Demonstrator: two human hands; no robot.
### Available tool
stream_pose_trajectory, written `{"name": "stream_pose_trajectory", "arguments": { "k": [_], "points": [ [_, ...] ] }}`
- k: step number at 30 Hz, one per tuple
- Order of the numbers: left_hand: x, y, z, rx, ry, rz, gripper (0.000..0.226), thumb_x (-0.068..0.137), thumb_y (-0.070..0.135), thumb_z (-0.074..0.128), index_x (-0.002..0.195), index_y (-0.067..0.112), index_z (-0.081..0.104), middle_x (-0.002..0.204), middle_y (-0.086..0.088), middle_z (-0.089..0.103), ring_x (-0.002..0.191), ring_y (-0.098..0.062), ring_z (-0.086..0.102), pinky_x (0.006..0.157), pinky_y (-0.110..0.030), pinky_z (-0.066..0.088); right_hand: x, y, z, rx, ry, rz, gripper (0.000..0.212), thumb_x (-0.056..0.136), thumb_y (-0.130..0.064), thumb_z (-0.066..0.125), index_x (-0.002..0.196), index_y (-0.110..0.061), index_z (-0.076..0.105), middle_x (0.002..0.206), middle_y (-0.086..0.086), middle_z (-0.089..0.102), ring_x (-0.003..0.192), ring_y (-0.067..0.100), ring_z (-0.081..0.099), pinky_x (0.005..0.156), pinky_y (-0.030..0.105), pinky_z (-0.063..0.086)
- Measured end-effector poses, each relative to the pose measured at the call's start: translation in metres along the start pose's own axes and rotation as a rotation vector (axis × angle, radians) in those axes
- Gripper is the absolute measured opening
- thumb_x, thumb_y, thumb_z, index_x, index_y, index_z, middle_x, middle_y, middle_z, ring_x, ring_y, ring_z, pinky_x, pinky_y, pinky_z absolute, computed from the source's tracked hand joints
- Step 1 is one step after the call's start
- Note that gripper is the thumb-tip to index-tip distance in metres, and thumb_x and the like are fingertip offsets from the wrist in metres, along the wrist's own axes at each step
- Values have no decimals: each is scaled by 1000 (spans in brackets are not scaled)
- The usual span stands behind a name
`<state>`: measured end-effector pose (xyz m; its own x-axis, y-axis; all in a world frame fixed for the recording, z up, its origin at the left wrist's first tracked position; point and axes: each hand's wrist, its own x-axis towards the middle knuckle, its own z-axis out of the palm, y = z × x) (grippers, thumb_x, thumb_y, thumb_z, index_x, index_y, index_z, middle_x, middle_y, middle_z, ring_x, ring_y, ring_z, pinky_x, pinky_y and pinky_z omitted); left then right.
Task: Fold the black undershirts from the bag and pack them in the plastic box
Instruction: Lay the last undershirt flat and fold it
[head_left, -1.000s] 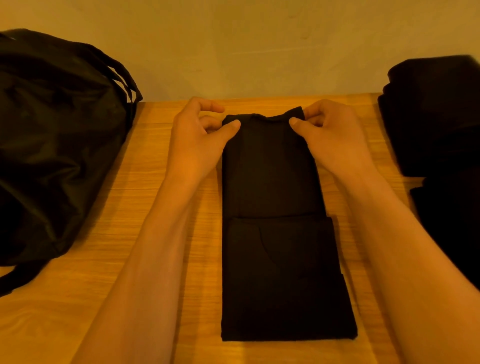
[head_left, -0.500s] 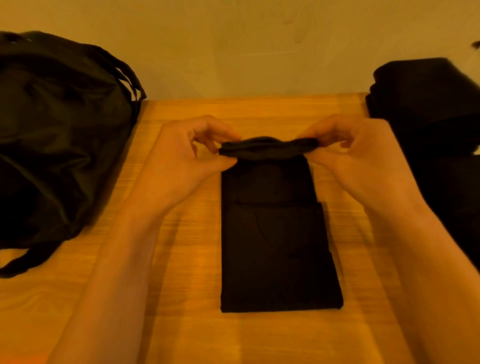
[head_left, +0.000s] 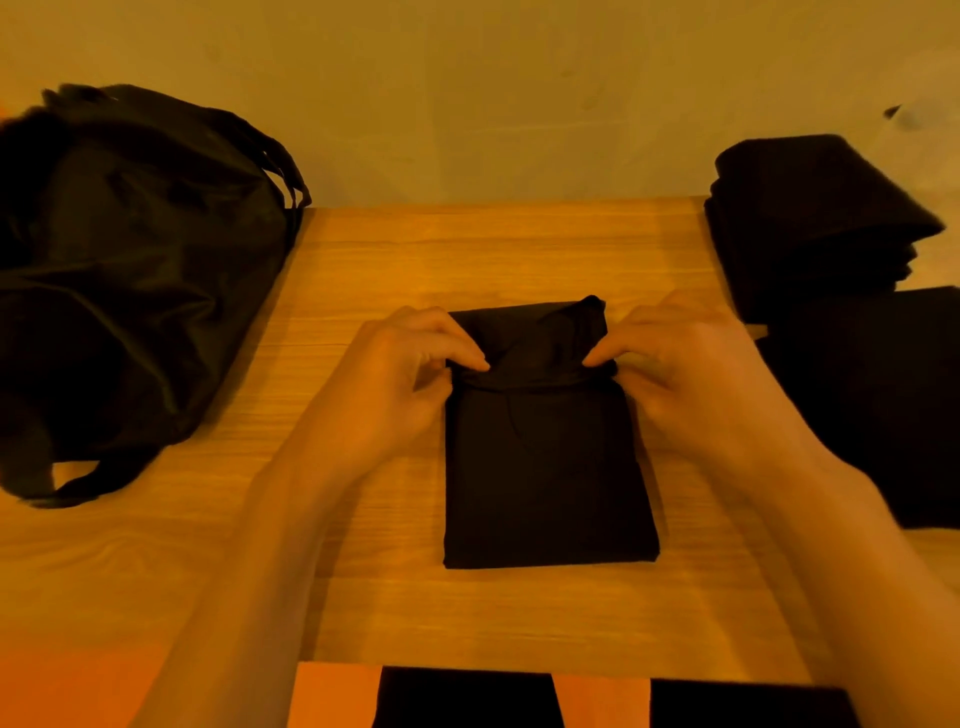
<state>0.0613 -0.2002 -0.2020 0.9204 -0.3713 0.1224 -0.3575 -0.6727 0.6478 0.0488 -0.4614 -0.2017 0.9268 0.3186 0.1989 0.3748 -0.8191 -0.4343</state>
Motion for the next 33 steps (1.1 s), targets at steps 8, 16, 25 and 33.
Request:
{"name": "stream_pose_trajectory", "arguments": {
  "k": [8,16,25,33],
  "points": [
    [-46,35,21,-49,303,-533,7,93,27,66,89,32,63,89,14,62,82,-3,58,64,-17,39,-47,-34,-3,156,163,393,16,93,-28,64,109,-27,63,89,-14,62,77,4,60,64,16,48],
    [-101,74,47,30,320,-642,24,91,45,65,76,29,57,77,9,58,77,-8,55,63,-27,41,-90,-60,7,249,-49,618,23,92,-48,61,78,-29,61,69,-6,61,64,7,59,57,19,43],
    [-109,71,47,-186,330,-682,15,92,30,71,81,23,65,84,4,63,81,-10,60,67,-25,45,-102,-62,15,382,88,620,19,93,-41,65,80,-27,66,66,-6,61,63,7,59,57,16,39],
    [-124,78,47,-139,298,-693,17,92,29,72,78,22,64,85,3,62,81,-10,58,64,-22,40,-119,-66,14,388,106,609,18,90,-38,70,76,-28,64,67,-7,61,64,5,58,55,15,42]
  ]
}}
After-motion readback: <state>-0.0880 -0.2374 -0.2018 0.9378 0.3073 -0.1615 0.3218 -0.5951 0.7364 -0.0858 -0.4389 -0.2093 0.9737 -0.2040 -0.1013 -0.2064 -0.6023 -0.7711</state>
